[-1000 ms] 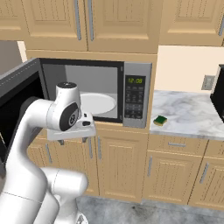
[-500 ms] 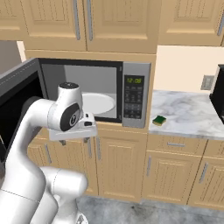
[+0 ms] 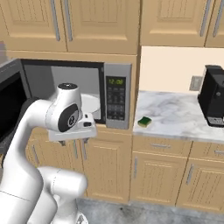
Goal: Place the sponge inside the microwave to prepare for sanitizing.
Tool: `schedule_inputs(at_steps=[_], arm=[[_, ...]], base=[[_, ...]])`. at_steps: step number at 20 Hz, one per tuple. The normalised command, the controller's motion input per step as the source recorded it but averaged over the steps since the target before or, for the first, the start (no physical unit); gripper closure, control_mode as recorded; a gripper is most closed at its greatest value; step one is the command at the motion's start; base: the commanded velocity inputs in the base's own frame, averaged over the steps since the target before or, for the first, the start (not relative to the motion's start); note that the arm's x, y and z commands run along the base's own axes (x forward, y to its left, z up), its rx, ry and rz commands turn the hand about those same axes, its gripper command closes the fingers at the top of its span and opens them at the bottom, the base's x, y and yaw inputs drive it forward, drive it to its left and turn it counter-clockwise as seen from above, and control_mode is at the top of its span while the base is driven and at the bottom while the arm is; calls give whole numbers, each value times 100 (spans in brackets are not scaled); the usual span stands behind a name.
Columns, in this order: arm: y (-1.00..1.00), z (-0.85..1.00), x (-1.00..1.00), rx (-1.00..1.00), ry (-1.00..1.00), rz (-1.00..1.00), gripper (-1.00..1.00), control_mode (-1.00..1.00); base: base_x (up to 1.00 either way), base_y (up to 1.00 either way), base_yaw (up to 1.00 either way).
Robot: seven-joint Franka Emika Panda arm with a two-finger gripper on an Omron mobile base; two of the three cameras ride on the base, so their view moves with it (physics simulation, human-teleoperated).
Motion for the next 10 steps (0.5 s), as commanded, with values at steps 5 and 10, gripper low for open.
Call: schedule_inputs(at_steps=[5, 10], arm=[[0, 0, 0, 0, 0, 0, -100, 100], [0, 0, 0, 0, 0, 0, -100, 100]], base=[[32, -75, 0], [36, -45, -2]])
